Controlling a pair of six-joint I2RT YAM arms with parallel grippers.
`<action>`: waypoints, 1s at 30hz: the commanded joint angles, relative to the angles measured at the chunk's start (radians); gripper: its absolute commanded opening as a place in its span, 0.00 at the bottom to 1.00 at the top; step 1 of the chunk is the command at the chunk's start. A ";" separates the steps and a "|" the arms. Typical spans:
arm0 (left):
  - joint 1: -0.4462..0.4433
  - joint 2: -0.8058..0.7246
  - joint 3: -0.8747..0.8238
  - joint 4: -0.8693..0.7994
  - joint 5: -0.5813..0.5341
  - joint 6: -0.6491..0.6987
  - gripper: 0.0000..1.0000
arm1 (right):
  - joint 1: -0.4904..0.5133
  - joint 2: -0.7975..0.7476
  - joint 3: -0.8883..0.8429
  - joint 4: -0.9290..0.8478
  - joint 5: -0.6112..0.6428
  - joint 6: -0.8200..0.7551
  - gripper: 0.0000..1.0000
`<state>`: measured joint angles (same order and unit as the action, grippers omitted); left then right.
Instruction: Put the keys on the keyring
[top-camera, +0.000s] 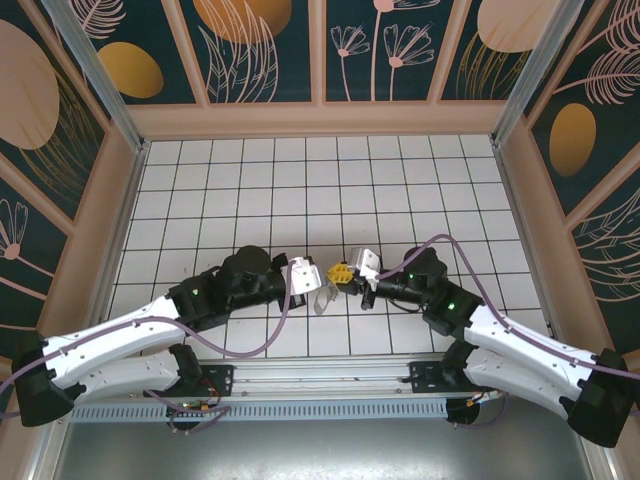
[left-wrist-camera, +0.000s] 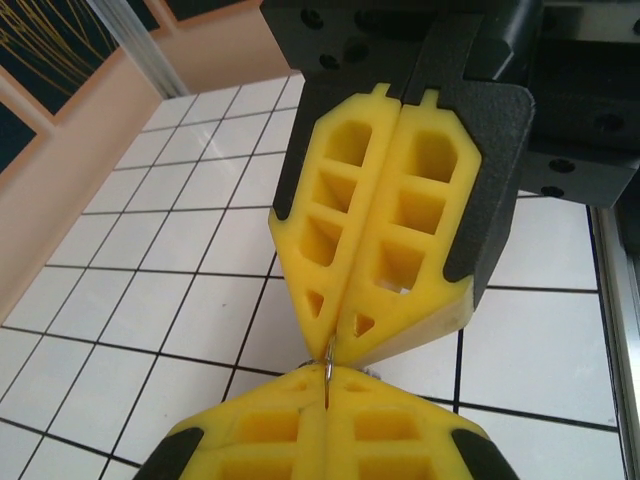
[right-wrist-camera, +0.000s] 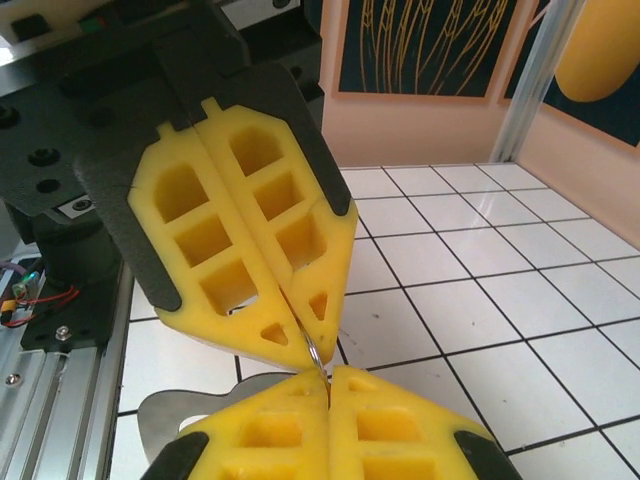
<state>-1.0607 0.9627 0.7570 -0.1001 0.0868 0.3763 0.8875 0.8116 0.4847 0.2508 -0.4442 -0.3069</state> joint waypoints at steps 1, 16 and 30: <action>0.004 -0.031 -0.037 0.162 0.032 -0.044 0.01 | 0.030 -0.015 -0.015 0.099 -0.088 0.023 0.00; 0.068 -0.104 -0.139 0.295 0.137 -0.119 0.00 | 0.018 -0.032 -0.075 0.245 -0.100 0.098 0.00; 0.100 -0.120 -0.149 0.325 0.158 -0.131 0.00 | -0.014 -0.014 -0.100 0.296 -0.116 0.140 0.00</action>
<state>-0.9813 0.8619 0.6109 0.1432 0.2611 0.2634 0.8783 0.7994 0.4015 0.4915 -0.5114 -0.1982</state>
